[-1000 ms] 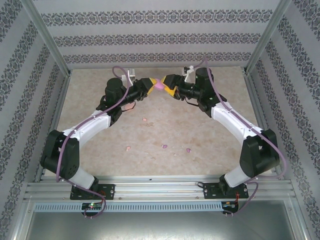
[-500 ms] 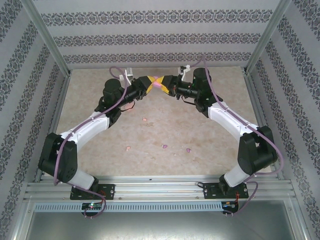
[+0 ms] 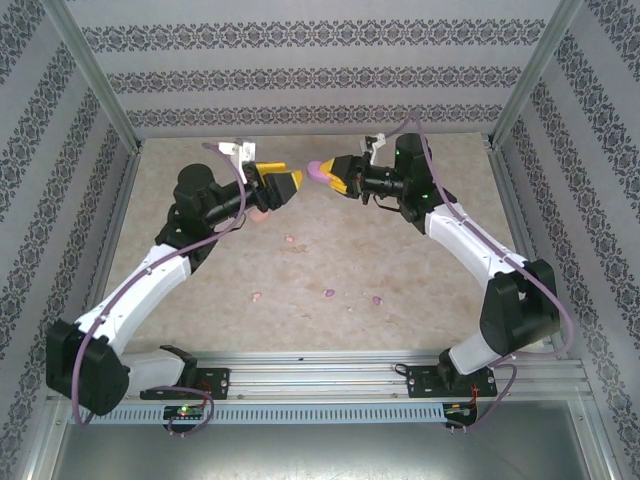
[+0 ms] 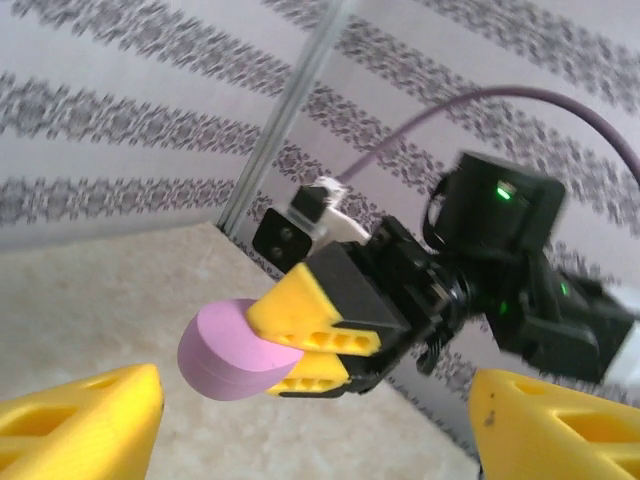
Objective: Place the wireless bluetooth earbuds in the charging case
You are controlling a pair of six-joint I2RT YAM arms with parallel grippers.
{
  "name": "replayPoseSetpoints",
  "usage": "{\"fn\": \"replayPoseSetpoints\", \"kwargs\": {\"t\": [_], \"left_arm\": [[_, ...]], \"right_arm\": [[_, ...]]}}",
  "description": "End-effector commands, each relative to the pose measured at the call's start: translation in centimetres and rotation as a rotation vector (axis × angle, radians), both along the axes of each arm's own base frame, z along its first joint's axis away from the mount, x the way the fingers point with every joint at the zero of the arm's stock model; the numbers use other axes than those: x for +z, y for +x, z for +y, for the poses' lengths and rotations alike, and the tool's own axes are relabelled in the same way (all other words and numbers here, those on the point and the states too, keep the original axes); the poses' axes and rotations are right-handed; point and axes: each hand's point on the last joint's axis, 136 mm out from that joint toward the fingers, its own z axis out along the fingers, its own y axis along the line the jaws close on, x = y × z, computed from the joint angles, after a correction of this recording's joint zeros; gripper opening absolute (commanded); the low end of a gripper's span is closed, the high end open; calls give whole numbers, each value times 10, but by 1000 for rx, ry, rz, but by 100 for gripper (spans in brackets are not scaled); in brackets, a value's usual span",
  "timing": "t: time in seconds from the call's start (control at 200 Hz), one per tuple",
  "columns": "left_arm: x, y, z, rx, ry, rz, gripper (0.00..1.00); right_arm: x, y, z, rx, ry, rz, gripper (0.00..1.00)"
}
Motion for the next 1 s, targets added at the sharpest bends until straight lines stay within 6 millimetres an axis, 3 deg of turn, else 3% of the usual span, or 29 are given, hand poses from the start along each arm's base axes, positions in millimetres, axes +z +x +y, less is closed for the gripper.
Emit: {"fn": "replayPoseSetpoints", "kwargs": {"t": [0.0,0.1,0.275,0.435,0.764,0.994], "left_arm": [[-27,-24,-12,-162,235,-231,86],[-36,-41,-23,-310,254,-296,87],[-36,-39,-27,-326,199,-366,87],[-35,-32,-34,-390,162,-350,74],[-31,-16,-42,-413,109,-350,63],[-30,-13,-43,-410,76,-337,64]], "right_arm": [[27,-30,-1,96,-7,-42,15],[32,-43,-1,126,-6,-35,15],[33,-65,-2,182,-15,-16,15],[28,-77,1,214,-20,4,16],[24,-82,9,256,-18,16,16],[21,-79,12,267,-16,26,16]]}}
